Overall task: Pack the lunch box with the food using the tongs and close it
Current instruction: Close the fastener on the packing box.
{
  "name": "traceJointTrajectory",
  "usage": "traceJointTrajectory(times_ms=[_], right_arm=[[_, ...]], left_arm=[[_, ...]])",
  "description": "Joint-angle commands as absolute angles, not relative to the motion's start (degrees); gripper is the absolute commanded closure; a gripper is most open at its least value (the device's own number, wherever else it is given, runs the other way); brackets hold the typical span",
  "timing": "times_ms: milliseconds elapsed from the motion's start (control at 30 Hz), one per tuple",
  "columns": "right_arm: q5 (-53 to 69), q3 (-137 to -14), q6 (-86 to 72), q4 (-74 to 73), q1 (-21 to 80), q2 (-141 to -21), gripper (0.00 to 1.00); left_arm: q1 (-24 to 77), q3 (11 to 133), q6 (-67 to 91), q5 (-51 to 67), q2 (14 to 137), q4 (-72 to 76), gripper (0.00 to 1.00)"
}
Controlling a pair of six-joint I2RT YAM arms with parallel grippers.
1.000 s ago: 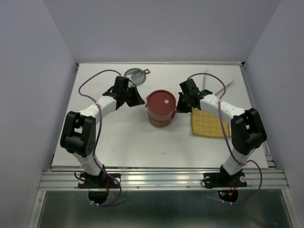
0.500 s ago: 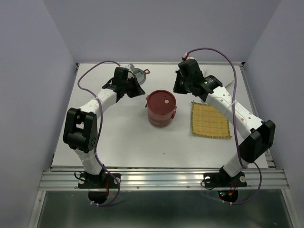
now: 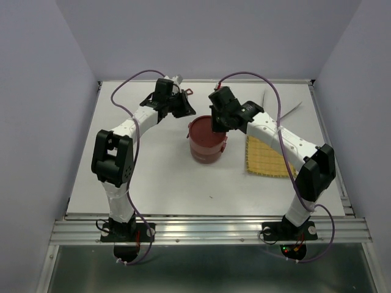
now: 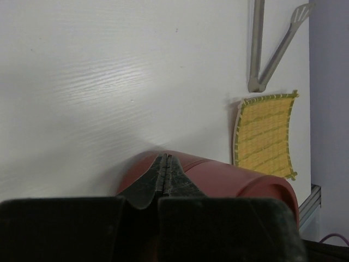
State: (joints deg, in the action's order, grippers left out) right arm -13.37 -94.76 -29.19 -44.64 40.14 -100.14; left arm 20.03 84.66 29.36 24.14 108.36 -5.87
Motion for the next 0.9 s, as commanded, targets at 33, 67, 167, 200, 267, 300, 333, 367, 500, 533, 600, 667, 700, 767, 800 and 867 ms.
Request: traceJointTrajectory(times_ms=[33, 67, 167, 200, 267, 300, 333, 367, 500, 533, 600, 667, 700, 767, 800, 867], right_arm=[[-17.9, -96.5, -29.8, -44.7, 38.9, -99.8, 0.99], [-18.1, -96.7, -29.9, -44.6, 38.9, -99.8, 0.99], [-17.6, -97.2, -29.4, -44.6, 37.6, -101.1, 0.99], [-17.1, -97.4, -29.2, -44.6, 37.6, -101.4, 0.99], [-17.1, -97.6, -29.0, -44.7, 37.6, -102.9, 0.99], [-17.1, -97.6, -29.1, -44.8, 37.6, -103.4, 0.99], [-16.8, -97.7, -28.9, -44.7, 37.6, -104.1, 0.99], [-16.7, -97.9, -28.9, -44.6, 37.6, -104.5, 0.99], [-15.0, -98.9, -27.6, -43.4, 37.6, -105.7, 0.99], [-14.8, -99.3, -27.4, -43.3, 37.6, -105.9, 0.99], [-13.9, -100.2, -26.7, -42.8, 37.6, -106.4, 0.99], [-12.7, -101.4, -26.4, -42.6, 37.6, -107.5, 0.99], [-12.3, -101.8, -26.3, -42.6, 37.6, -107.9, 0.99], [-11.8, -102.4, -25.8, -42.5, 37.6, -108.7, 0.99], [-12.0, -102.7, -25.8, -42.5, 37.6, -109.3, 0.99], [-12.1, -103.0, -25.5, -42.5, 37.6, -109.6, 0.99]], left_arm=[[21.5, 83.6, 27.5, 28.3, 105.3, -3.0, 1.0], [21.7, 83.2, 27.4, 28.6, 105.0, -2.8, 1.0], [21.6, 81.4, 27.6, 29.2, 104.1, -2.1, 1.0], [21.6, 80.7, 27.5, 29.4, 103.7, -1.9, 1.0], [21.6, 80.1, 27.5, 30.0, 103.5, -1.8, 1.0], [21.7, 79.3, 27.5, 30.1, 103.0, -1.8, 1.0], [21.7, 78.8, 27.5, 30.4, 102.7, -1.8, 1.0], [21.7, 77.7, 27.6, 30.4, 102.2, -1.5, 1.0], [21.8, 74.8, 27.9, 30.2, 99.1, -1.3, 1.0], [21.9, 74.2, 28.0, 30.3, 98.5, -1.2, 1.0], [22.0, 72.3, 28.6, 30.1, 96.7, -1.2, 1.0], [22.1, 70.4, 28.8, 29.9, 94.8, -1.1, 1.0], [22.1, 69.8, 29.0, 29.8, 94.3, -1.1, 1.0], [22.1, 68.4, 29.4, 29.3, 93.0, -1.1, 1.0], [22.1, 66.8, 29.4, 28.2, 91.8, -1.4, 1.0], [22.0, 65.4, 29.3, 26.6, 90.7, -2.3, 1.0]])
